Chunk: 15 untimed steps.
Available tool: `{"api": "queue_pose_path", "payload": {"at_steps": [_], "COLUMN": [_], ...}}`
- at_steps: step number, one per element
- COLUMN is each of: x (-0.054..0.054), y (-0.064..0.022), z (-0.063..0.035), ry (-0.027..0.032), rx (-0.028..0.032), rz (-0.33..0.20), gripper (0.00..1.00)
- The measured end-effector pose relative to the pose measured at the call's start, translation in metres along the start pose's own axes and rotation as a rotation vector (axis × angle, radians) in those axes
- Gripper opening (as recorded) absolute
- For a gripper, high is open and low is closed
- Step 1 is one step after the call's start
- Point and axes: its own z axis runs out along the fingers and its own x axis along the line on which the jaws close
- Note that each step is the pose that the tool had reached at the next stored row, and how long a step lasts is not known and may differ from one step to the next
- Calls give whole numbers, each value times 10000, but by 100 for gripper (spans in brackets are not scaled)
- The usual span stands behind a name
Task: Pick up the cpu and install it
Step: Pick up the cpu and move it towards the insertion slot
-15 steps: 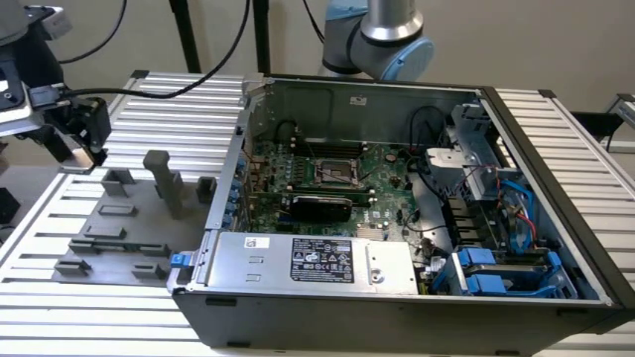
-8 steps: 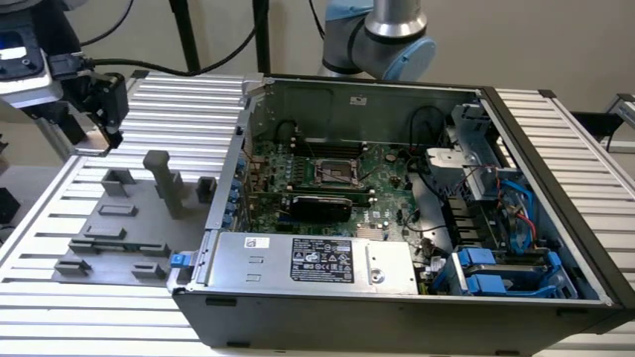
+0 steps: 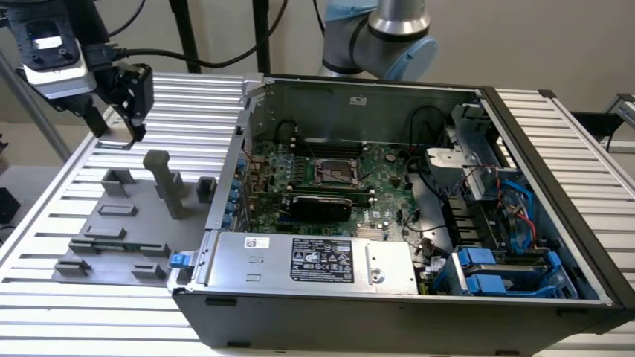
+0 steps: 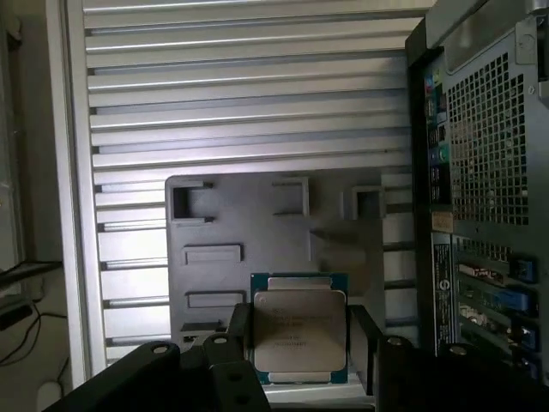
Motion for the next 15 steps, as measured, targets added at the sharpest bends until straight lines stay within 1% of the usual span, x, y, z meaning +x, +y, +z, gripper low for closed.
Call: {"api": "queue_pose_path", "payload": {"at_steps": [15], "x": [-663], "y": [74], "z": [-176], "ry": [18], "rx": [-245], "rz": [6], "gripper": [55]}}
